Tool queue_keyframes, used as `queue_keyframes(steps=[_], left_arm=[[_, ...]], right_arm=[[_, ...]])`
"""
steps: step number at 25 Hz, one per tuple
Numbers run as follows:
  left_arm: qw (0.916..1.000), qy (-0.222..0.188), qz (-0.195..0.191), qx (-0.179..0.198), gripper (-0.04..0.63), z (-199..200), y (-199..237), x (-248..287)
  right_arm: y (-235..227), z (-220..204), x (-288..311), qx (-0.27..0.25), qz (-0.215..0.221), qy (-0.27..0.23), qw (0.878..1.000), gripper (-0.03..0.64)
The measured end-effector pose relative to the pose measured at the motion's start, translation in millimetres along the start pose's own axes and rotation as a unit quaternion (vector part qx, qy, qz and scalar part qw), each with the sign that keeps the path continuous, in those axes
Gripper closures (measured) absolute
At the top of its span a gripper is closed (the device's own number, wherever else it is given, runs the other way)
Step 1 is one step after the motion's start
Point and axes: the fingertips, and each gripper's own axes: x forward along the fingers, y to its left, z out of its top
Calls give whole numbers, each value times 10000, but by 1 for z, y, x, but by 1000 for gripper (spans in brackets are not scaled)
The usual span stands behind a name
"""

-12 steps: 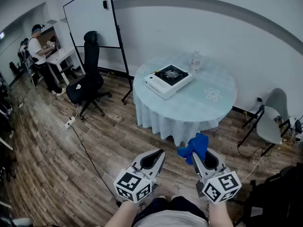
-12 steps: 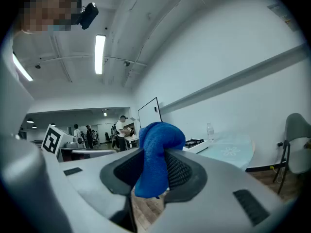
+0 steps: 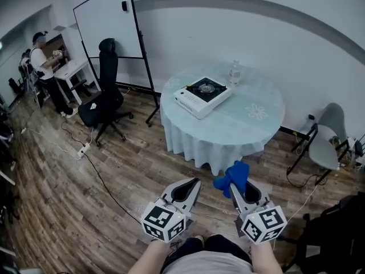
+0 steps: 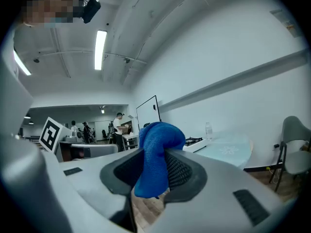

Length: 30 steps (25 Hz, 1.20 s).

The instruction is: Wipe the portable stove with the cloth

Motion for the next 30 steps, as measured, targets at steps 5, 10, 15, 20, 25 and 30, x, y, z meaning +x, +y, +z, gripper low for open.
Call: queue_keyframes(steps=[5, 10, 15, 20, 25, 30], left_arm=[[9999, 28, -145, -5, 565, -2, 6, 1], [9998, 8, -218, -21, 565, 0, 12, 7], [9998, -4, -89, -184, 565, -8, 23, 13], [9989, -63, 62, -456, 565, -14, 47, 34], [9992, 4, 55, -398, 566, -7, 73, 75], [9984, 95, 104, -549, 566, -4, 96, 121]], right_arm=[[0, -6, 3, 35, -59, 114, 9999, 479], [-1, -7, 10, 37, -113, 174, 9998, 477], [-12, -11, 24, 157, -141, 262, 9994, 477], [-22, -19, 55, 337, 76, 270, 9990, 477], [-54, -10, 96, 427, 155, 265, 9986, 477], [-89, -6, 139, 415, 327, 436, 9976, 477]])
